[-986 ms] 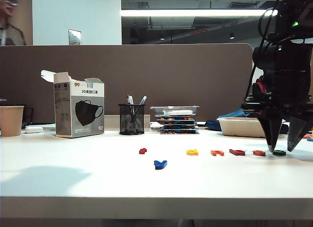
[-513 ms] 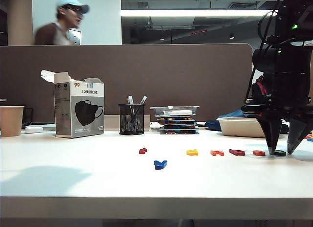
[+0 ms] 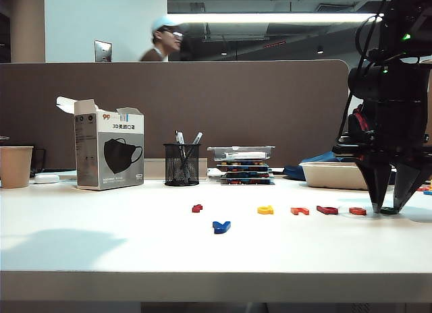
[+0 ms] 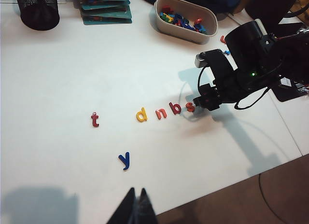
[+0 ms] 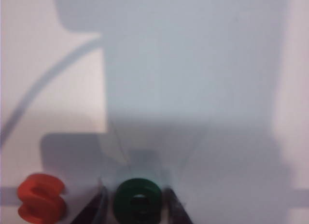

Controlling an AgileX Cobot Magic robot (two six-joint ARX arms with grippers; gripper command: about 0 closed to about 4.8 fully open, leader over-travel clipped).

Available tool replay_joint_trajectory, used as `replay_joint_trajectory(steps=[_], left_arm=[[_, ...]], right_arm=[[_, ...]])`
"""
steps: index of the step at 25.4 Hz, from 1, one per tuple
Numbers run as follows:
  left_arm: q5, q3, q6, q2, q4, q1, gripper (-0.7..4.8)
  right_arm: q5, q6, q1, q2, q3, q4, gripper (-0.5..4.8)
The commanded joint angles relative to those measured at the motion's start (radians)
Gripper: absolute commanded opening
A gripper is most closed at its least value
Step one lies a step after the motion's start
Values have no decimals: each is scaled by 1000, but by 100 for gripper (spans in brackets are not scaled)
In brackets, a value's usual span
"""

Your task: Select the appropriate letters from the row of letter magnets placed on the table to arrange into the word "yes".

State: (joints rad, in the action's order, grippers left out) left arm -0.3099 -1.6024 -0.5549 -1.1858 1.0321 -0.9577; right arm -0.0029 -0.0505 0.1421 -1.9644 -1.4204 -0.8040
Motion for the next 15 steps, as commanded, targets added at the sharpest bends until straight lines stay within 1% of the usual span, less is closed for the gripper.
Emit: replay_joint_trajectory(steps=[1, 7, 8, 12, 13, 14, 15], left_arm=[[0, -3, 1, 2, -6, 0, -5], [0, -3, 1, 2, -6, 0, -5], [0, -3, 1, 2, -6, 0, -5], [0, -3, 1, 2, -6, 0, -5], [0, -3, 1, 2, -6, 0, -5], [0, -3, 1, 2, -6, 0, -5], [0, -3, 1, 2, -6, 0, -5]], right_arm=[[0, 3, 0, -3, -3, 5, 144], [0, 3, 0, -2, -3, 7, 142], [0, 3, 0, -2, -3, 9, 113], [0, 3, 0, -2, -3, 17, 106], [0, 3, 0, -2, -3, 17, 101], [0, 3, 0, -2, -3, 17, 84], [0, 3, 0, -2, -3, 17, 84]])
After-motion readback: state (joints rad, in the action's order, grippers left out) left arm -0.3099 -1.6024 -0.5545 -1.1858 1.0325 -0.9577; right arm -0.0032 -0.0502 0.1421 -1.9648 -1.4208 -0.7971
